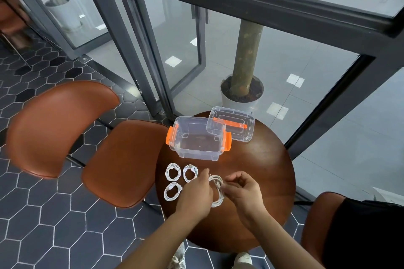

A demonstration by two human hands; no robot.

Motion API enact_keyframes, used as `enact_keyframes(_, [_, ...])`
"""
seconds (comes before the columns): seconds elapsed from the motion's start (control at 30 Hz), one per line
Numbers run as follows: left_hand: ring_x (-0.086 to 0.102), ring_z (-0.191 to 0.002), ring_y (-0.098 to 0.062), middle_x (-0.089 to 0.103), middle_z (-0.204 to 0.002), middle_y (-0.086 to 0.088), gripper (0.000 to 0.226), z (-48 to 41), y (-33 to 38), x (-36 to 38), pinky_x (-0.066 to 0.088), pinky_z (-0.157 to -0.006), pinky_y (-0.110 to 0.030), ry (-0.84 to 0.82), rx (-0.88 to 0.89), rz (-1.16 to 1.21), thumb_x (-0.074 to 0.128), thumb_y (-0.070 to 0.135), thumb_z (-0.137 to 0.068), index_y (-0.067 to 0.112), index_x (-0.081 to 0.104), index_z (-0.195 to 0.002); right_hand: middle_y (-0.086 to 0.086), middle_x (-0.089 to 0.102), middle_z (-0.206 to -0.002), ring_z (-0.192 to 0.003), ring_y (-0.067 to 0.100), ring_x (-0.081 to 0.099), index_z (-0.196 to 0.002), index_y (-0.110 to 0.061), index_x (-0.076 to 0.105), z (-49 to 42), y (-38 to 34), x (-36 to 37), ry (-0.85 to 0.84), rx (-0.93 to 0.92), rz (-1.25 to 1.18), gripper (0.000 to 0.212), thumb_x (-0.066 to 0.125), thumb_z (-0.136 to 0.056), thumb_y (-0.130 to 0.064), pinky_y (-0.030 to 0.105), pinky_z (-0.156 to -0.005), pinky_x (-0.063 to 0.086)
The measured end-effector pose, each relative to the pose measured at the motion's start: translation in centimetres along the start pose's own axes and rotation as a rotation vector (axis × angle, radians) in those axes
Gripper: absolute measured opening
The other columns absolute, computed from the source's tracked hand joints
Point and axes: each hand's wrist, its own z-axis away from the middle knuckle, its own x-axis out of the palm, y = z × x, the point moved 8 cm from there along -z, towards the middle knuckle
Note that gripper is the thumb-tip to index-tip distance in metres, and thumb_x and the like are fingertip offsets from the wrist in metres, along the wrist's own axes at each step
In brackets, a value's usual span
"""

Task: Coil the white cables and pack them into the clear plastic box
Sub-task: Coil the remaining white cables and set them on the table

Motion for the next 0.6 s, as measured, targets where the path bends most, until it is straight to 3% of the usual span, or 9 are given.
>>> enact_keyframes(0.1, [0.062,-0.114,-0.035,0.057,-0.14,-0.011,0.062,-0.1,-0.4,0.2,0.053,-0.089,-0.044,-0.026,-0.028,0.197,0.041,0.016,-0.098,0.024,0.023,-0.156,0.034,0.071,-0.094,-0.084,0.04,0.066,-0.092,0.005,0.063,-0.1,-0.1,0.0,-0.02,0.006,0.017,0.023,0.067,-0.079,0.023,0.052,-0.084,0.052])
enact_keyframes(0.2, [0.067,-0.088,-0.027,0.048,-0.147,-0.003,0.067,0.2,-1.1,0.3,0.053,-0.052,-0.028,-0.089,-0.17,0.597,0.047,0.015,-0.093,0.032,0.028,-0.155,0.033,0.072,-0.098,-0.089,0.042,0.072,-0.099,0.013,0.061,-0.2,-0.7,-0.3,-0.015,-0.013,0.026,0.022,0.068,-0.08,0.021,0.052,-0.088,0.057])
enact_keyframes(0.27, [0.065,-0.072,-0.02,0.06,-0.134,-0.006,0.058,0.3,-1.5,0.3,0.048,-0.044,-0.027,-0.103,-0.25,0.806,0.048,0.018,-0.094,0.025,0.038,-0.151,0.032,0.073,-0.098,-0.087,0.039,0.072,-0.1,0.016,0.059,-0.3,-1.1,-0.6,0.0,-0.029,0.016,0.023,0.069,-0.08,0.02,0.049,-0.085,0.059])
enact_keyframes(0.33, [0.068,-0.067,-0.019,0.075,-0.104,-0.013,0.04,0.2,-1.6,0.1,0.049,-0.044,-0.029,-0.104,-0.302,1.026,0.044,0.03,-0.103,0.01,0.058,-0.135,0.032,0.073,-0.098,-0.084,0.035,0.072,-0.101,0.017,0.058,-0.3,-1.3,-0.8,0.007,-0.039,0.007,0.023,0.068,-0.081,0.02,0.044,-0.081,0.06])
enact_keyframes(0.37, [0.069,-0.065,-0.019,0.077,-0.094,-0.014,0.042,0.4,-1.5,0.1,0.05,-0.046,-0.029,-0.118,-0.332,1.098,0.04,0.035,-0.105,0.006,0.065,-0.122,0.031,0.073,-0.098,-0.084,0.035,0.073,-0.101,0.017,0.058,-0.3,-1.4,-0.8,0.004,-0.041,0.007,0.023,0.068,-0.081,0.019,0.043,-0.08,0.06])
enact_keyframes(0.43, [0.07,-0.065,-0.019,0.078,-0.088,-0.014,0.047,0.5,-1.7,0.1,0.052,-0.051,-0.029,-0.148,-0.362,1.115,0.036,0.038,-0.107,0.005,0.07,-0.108,0.029,0.074,-0.098,-0.087,0.038,0.073,-0.101,0.015,0.059,-0.2,-1.5,-0.7,-0.011,-0.042,0.018,0.022,0.069,-0.081,0.019,0.044,-0.081,0.061])
enact_keyframes(0.6, [0.067,-0.066,-0.018,0.075,-0.074,-0.007,0.032,0.3,-1.9,0.0,0.051,-0.058,-0.032,-0.099,-0.267,0.999,0.046,0.026,-0.106,0.008,0.071,-0.098,0.024,0.076,-0.099,-0.097,0.045,0.072,-0.097,0.01,0.062,-0.4,-1.5,-0.6,-0.012,-0.055,0.096,0.021,0.065,-0.08,0.021,0.055,-0.086,0.058])
